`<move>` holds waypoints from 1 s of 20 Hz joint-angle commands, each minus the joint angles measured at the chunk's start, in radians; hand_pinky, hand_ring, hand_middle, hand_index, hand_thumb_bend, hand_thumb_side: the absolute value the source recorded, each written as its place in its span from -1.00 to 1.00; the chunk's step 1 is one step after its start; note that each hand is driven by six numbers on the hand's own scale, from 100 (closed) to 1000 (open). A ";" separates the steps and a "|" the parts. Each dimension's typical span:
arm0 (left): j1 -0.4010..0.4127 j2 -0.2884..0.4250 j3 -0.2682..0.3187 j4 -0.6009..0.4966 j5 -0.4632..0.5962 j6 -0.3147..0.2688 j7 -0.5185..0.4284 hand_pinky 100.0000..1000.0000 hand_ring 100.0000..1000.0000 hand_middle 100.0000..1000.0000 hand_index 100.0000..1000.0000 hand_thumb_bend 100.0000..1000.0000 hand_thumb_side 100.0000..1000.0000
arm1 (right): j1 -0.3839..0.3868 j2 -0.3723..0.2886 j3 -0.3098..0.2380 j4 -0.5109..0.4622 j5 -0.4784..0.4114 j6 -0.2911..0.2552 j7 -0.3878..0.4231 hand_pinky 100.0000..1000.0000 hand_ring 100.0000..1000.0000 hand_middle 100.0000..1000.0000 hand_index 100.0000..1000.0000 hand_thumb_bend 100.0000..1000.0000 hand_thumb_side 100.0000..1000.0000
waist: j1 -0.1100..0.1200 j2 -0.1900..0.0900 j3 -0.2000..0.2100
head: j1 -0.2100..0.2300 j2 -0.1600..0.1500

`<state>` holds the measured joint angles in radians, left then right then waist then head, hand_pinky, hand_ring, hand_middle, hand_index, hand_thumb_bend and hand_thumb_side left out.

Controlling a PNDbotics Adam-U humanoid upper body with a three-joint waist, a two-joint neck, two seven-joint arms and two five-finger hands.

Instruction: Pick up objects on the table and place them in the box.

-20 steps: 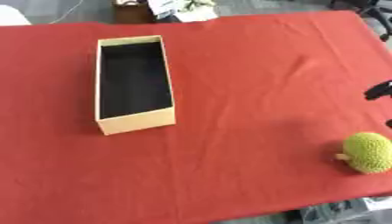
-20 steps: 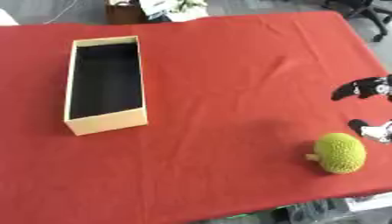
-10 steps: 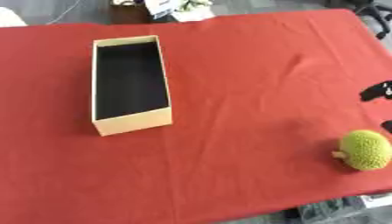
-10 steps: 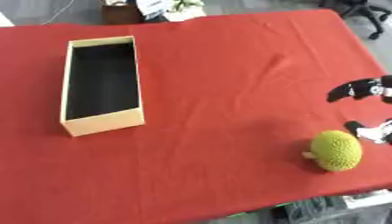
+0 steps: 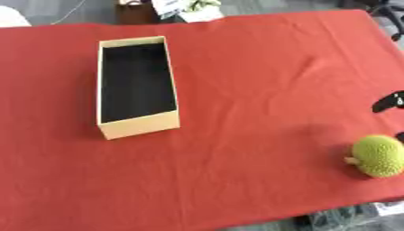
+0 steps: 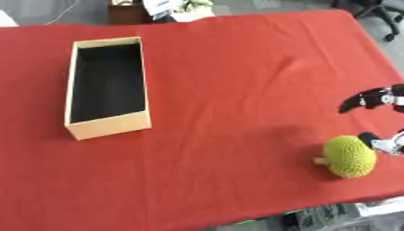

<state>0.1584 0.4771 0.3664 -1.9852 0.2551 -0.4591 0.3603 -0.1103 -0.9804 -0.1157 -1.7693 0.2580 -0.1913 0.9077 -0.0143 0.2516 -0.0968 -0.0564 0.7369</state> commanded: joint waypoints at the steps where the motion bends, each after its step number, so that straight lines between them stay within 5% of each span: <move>1: -0.007 0.025 0.001 -0.015 0.004 0.001 -0.007 0.02 0.22 0.39 0.22 -0.94 0.29 | -0.004 -0.045 -0.007 -0.003 -0.011 -0.006 -0.001 0.84 0.96 0.77 0.86 -1.00 -0.31 | 0.001 -0.012 0.000 | 0.002 -0.002; 20: -0.012 0.017 0.000 -0.015 0.011 0.006 -0.013 0.02 0.22 0.39 0.22 -0.94 0.29 | 0.017 -0.052 0.028 0.022 0.005 0.006 -0.001 0.75 0.74 0.75 1.00 -1.00 -0.36 | 0.002 -0.008 0.003 | 0.003 0.001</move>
<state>0.1510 0.4763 0.3613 -1.9852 0.2623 -0.4526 0.3493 -0.0875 -0.9916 -0.0788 -1.7479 0.2596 -0.1903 0.9076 -0.0131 0.2536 -0.0943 -0.0558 0.7373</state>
